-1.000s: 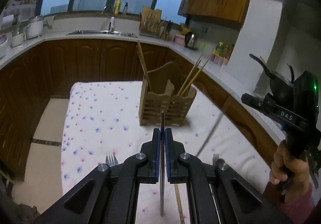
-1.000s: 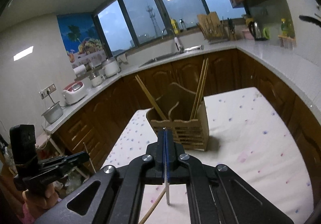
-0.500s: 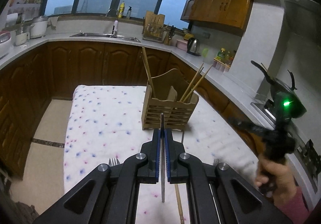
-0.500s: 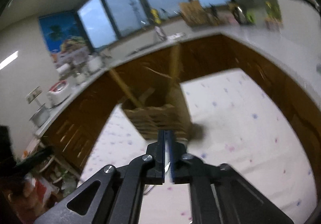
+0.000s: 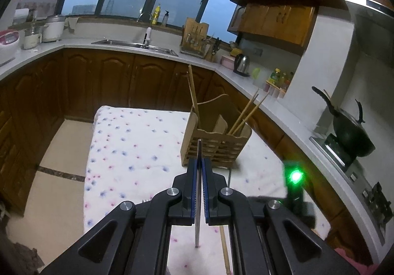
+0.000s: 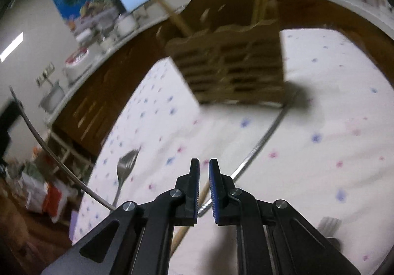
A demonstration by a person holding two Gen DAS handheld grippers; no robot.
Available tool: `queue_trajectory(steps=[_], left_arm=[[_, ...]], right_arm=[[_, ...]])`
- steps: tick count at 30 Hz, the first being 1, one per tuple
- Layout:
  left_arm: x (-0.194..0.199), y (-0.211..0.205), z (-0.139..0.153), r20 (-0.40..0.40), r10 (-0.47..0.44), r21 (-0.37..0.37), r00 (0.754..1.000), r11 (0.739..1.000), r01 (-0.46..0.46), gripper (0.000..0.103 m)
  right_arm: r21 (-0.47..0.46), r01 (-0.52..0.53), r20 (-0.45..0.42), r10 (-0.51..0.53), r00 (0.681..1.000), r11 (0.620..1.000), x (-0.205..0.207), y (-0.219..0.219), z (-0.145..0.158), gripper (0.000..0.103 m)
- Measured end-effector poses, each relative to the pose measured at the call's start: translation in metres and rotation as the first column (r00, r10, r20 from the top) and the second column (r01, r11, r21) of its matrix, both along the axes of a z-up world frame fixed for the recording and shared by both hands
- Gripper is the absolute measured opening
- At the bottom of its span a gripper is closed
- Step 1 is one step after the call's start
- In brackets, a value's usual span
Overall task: Organize utensils
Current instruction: 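Lift both held metal chopsticks and carry them over the wooden holder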
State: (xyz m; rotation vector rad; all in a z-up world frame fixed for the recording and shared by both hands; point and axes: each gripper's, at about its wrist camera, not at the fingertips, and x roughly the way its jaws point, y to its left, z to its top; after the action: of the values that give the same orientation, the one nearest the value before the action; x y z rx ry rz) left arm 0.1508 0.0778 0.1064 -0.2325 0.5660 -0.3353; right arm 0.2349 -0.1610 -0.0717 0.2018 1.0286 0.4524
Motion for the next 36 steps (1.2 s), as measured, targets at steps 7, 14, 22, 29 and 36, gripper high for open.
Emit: queue_trajectory(steps=[7,14,22,29,36], left_arm=[[-0.004,0.011,-0.001,0.014,0.011,-0.021,1.0,1.0,-0.011,0.002],[-0.004,0.016,-0.004,0.013,0.01,-0.037,1.0,0.999,-0.01,0.002],[-0.009,0.017,-0.003,0.017,0.013,-0.033,1.0,0.999,-0.013,0.002],[-0.017,0.013,0.004,0.04,0.006,-0.024,0.999,1.0,-0.005,0.002],[-0.021,0.007,0.008,0.053,-0.005,-0.014,0.999,1.0,0.006,0.002]], right_arm=[[-0.123,-0.049,-0.078,0.04,0.996,0.991,0.003,0.02,-0.029,0.025],[-0.151,-0.052,-0.06,0.043,0.997,0.987,0.007,0.024,-0.026,0.022],[-0.092,-0.041,-0.045,0.037,0.998,0.995,0.001,0.018,-0.017,0.005],[0.032,0.016,0.087,-0.018,0.996,0.999,-0.018,-0.012,0.041,0.004],[0.109,0.064,0.23,-0.088,0.969,0.992,-0.03,-0.039,0.101,0.004]])
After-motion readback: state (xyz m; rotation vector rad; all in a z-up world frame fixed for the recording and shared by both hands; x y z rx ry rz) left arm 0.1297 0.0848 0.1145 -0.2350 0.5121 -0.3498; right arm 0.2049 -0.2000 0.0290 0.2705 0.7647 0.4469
